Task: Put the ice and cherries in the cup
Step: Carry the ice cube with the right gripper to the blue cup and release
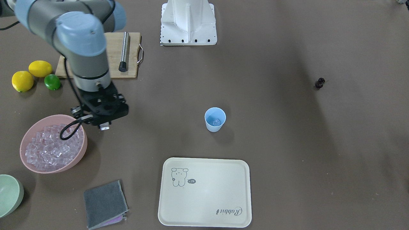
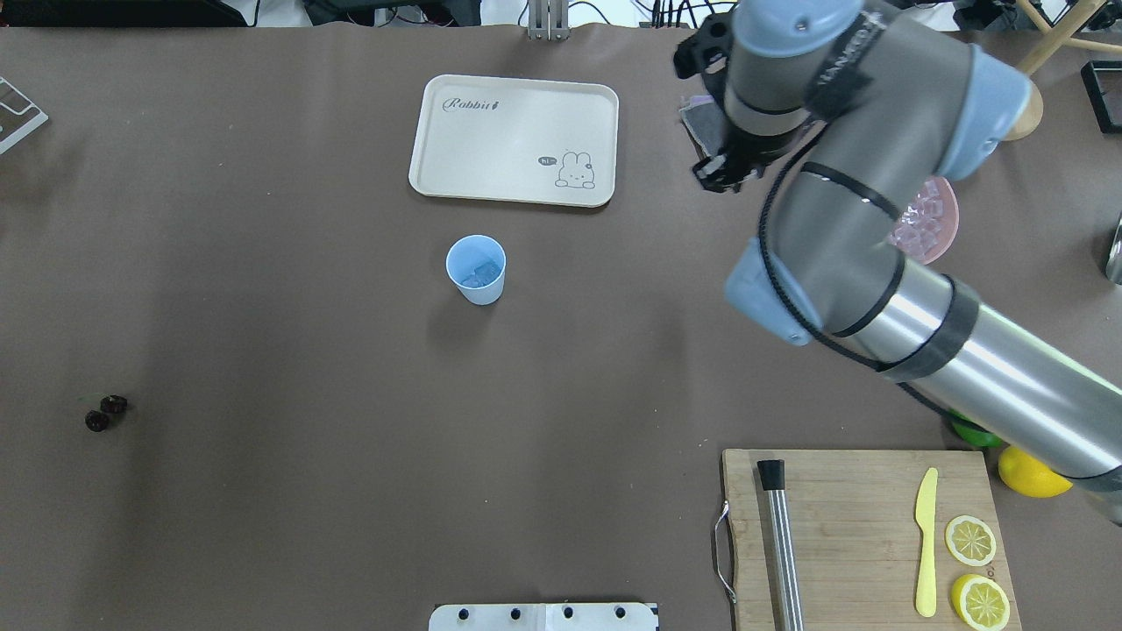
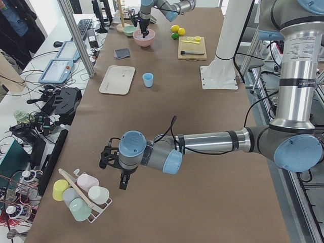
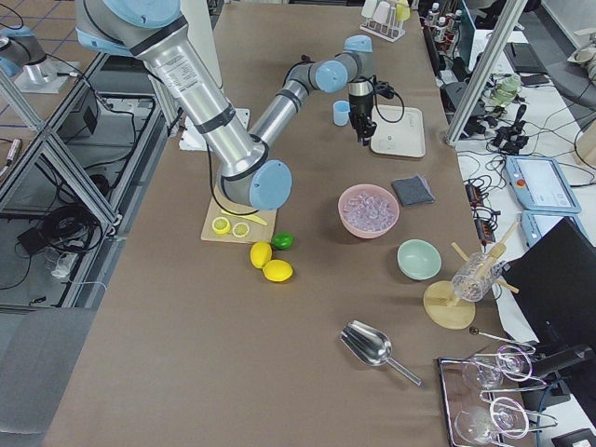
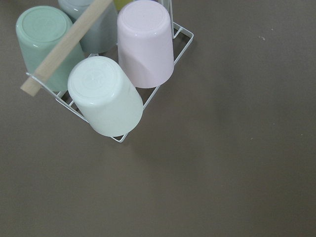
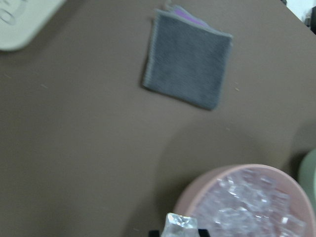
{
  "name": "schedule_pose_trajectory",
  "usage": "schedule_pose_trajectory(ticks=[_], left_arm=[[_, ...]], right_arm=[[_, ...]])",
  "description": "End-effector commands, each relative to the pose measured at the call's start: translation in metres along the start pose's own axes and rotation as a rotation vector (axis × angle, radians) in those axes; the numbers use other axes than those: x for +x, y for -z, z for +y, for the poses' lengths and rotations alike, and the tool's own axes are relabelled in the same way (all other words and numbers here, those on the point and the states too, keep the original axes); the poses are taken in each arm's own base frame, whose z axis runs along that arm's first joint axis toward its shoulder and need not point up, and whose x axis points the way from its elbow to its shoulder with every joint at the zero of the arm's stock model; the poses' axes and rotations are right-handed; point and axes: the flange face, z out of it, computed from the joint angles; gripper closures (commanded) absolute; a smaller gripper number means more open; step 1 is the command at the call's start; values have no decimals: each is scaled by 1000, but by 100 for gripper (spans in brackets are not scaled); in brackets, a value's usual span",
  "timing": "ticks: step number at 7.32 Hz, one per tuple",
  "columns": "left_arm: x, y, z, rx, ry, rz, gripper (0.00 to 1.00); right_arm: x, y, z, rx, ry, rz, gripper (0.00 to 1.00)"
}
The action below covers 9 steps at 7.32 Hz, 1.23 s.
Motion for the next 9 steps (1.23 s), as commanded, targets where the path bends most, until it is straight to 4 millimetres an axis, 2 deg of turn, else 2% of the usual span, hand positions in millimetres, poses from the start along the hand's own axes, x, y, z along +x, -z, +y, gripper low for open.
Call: schedule_pose_trajectory(ticks=[1, 2, 3, 4, 5, 7, 8, 9], left_arm=[[32, 29, -13, 53, -54, 27, 2], [39, 28, -6, 41, -61, 104, 2], [44, 30, -5, 39, -68, 151, 2], [42, 28, 1, 29, -60, 161, 2], [37, 16, 1, 6, -46, 147, 2], [32, 19, 8, 12, -39, 140, 2], [30, 18, 15, 9, -35, 138, 2], [27, 17, 23, 15, -42, 139, 2]], right_arm=[[-86, 30, 0, 27, -280, -83, 75], [-111, 17, 14, 1, -459, -104, 75], [-113, 2, 21, 24, -650, -116, 75], [-103, -24, 30, 42, -771, -107, 75], [-103, -55, 31, 62, -775, -126, 76], [-128, -33, 7, 99, -721, -197, 76], [-150, -6, -14, 124, -656, -228, 76], [-181, -14, -30, 127, -613, -252, 76]])
